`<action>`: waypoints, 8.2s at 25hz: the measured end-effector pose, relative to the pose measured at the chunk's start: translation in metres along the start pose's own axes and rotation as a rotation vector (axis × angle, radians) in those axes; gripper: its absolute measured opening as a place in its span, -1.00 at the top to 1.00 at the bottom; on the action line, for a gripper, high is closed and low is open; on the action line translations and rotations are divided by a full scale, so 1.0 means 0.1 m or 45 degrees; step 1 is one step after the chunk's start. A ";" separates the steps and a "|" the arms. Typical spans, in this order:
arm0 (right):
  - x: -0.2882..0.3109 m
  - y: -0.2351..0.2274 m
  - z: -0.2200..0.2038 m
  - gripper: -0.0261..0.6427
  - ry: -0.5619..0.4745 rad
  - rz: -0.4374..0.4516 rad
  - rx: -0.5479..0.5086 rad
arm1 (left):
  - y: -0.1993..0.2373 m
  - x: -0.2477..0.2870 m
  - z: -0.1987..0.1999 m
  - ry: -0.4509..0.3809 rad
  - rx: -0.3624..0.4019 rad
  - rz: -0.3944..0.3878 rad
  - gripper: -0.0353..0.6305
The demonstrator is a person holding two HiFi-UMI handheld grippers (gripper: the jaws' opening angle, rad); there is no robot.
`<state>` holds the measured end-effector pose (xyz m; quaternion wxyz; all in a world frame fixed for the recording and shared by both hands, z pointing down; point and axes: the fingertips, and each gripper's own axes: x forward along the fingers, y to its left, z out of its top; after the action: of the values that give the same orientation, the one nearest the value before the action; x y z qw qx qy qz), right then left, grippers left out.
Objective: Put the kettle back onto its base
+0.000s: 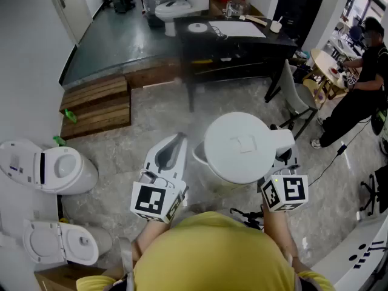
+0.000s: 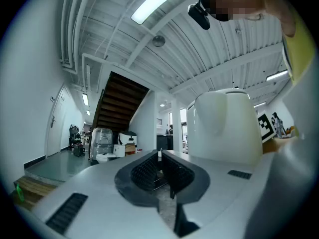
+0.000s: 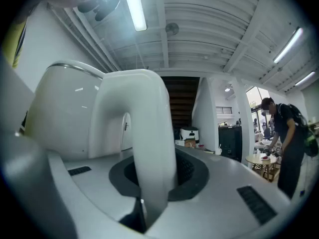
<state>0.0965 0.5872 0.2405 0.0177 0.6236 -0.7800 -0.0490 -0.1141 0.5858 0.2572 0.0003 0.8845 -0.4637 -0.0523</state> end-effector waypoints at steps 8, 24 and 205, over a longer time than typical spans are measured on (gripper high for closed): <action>0.00 0.14 -0.06 0.71 -0.001 -0.028 0.006 | 0.11 -0.10 -0.07 0.008 -0.010 -0.018 0.80; 0.46 -0.06 -0.23 0.70 0.008 -0.041 0.058 | 0.39 0.34 -0.25 0.031 -0.035 -0.001 0.80; 10.75 -2.68 -1.59 0.67 -0.059 0.301 0.129 | 5.30 8.81 -1.50 0.212 -0.094 0.141 0.80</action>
<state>0.1325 -0.5270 0.3359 -0.0260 0.5261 -0.8497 -0.0215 -0.0374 -0.4466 0.3515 0.0744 0.8581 -0.5081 0.0043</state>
